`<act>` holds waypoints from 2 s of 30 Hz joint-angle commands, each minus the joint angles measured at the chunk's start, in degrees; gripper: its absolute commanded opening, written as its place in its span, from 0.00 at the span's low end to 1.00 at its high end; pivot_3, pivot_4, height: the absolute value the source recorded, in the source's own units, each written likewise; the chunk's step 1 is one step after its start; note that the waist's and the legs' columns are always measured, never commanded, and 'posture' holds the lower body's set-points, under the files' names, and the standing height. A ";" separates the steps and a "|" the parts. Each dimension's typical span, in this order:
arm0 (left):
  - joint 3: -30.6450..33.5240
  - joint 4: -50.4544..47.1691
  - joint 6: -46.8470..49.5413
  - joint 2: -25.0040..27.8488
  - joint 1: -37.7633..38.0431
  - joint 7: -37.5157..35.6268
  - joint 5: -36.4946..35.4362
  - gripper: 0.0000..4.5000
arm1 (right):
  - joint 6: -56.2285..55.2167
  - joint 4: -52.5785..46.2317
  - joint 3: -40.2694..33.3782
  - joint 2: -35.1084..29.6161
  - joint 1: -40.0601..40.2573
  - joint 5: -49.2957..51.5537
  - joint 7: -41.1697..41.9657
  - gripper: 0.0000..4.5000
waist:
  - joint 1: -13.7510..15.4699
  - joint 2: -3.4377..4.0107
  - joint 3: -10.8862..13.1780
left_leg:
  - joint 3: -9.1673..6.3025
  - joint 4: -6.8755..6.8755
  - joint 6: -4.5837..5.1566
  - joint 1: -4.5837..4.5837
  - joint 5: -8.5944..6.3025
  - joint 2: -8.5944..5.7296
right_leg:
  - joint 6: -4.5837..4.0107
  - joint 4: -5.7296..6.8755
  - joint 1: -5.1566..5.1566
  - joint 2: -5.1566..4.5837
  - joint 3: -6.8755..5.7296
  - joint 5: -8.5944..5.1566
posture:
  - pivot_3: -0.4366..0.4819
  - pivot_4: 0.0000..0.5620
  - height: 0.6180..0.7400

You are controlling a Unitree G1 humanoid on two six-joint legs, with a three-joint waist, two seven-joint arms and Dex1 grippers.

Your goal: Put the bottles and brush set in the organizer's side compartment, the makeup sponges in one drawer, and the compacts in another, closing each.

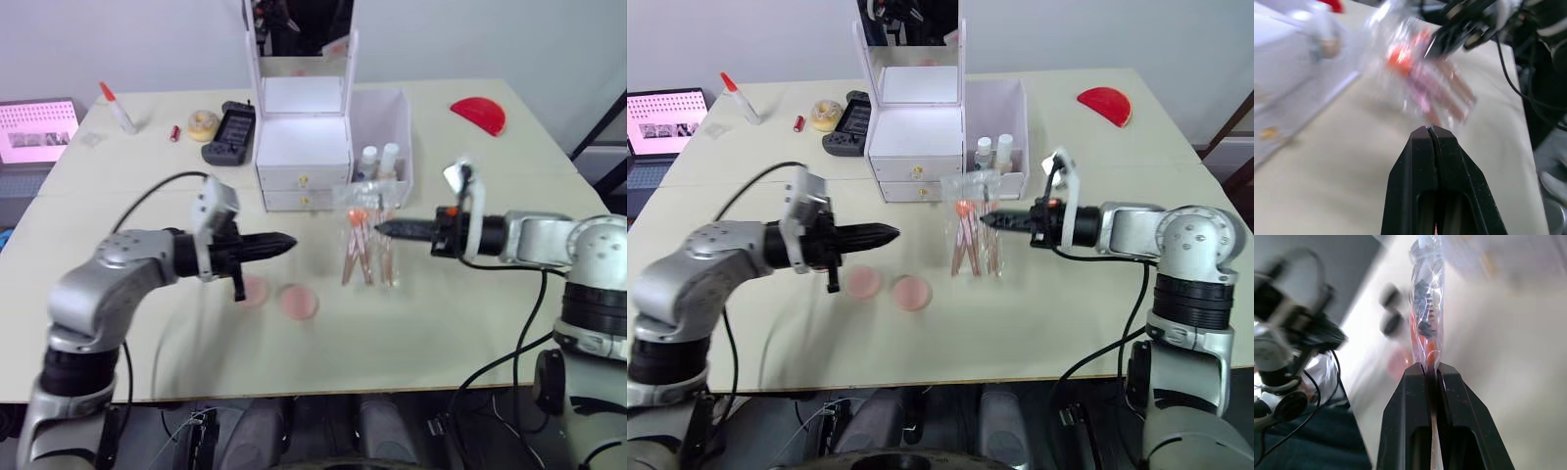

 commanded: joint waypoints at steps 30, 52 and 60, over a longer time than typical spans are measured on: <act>8.58 -2.45 1.20 4.95 -6.55 13.39 -11.26 1.00 | -79.16 78.21 8.43 13.50 -43.55 -51.66 0.00 0.00 | -0.60 0.04 0.04 | 0.13 -0.17 -0.32 0.01 0.16 -0.02 | -0.03 0.00 -0.19 0.01 0.22 0.03 | 0.48 0.27 0.98; 9.85 -1.91 -0.62 7.08 -2.61 13.34 -11.21 1.00 | -68.11 58.13 7.18 12.04 -38.96 -50.32 17.07 0.99 | -1.77 0.06 0.06 | 0.02 -0.24 -0.20 0.01 0.09 0.01 | -0.04 0.03 -0.25 0.13 0.31 0.02 | 0.48 0.27 0.98; 13.84 -1.64 -2.98 11.36 7.56 10.99 -8.38 1.00 | -38.36 -0.45 6.52 -0.58 -6.96 -34.96 23.24 0.99 | -0.39 0.11 0.07 | -0.07 -0.23 -0.17 -0.02 0.06 -0.01 | -0.04 0.04 -0.27 0.11 0.31 0.01 | 0.48 0.27 0.98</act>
